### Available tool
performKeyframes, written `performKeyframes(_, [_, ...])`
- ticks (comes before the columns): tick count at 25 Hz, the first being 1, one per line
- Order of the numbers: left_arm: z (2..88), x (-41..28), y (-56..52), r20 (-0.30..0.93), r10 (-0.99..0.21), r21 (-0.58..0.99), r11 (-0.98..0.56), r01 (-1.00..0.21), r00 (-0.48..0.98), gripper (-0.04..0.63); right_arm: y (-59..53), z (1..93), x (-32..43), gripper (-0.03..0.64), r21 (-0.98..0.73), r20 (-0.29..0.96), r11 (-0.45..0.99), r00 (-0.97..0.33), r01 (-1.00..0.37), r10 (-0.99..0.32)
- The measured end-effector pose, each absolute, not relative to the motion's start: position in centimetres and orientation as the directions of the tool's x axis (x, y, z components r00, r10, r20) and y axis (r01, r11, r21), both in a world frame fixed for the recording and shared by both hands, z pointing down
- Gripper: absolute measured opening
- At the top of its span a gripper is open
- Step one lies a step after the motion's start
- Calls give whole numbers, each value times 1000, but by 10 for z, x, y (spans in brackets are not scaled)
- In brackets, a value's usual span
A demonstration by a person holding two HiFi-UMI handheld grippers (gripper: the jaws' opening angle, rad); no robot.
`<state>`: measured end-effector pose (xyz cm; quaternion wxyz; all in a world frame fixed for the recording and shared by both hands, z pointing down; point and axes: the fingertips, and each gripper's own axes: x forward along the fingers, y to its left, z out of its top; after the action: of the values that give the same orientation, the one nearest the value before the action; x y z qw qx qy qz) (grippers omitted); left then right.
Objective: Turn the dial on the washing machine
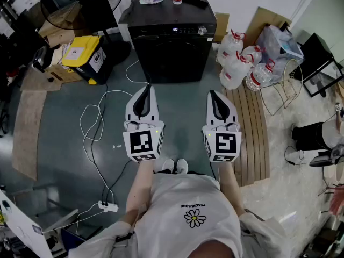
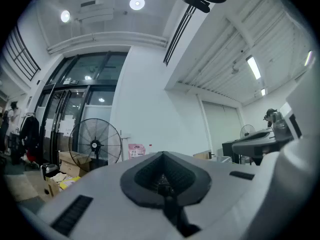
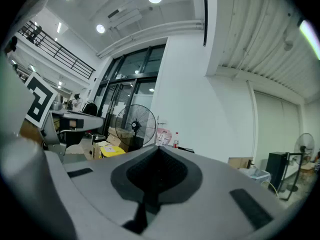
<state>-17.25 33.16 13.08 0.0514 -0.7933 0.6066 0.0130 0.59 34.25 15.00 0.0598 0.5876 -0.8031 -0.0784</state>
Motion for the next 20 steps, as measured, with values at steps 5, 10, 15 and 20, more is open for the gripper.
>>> performKeyframes(5, [137, -172, 334, -76, -960, -65, -264, -962, 269, -2, 345, 156, 6, 2, 197, 12, 297, -301, -934, -954])
performKeyframes(10, [143, -166, 332, -70, -962, -61, -259, -964, 263, -2, 346, 163, 12, 2, 194, 18, 319, -322, -928, -947])
performKeyframes(15, [153, -159, 328, -71, -967, -53, -241, -969, 244, -2, 336, 167, 29, 2, 175, -8, 318, -324, -932, -946])
performKeyframes(20, [158, -155, 309, -58, -971, -54, -228, -972, 231, -2, 322, 167, 39, 2, 177, -9, 316, -323, -932, -946])
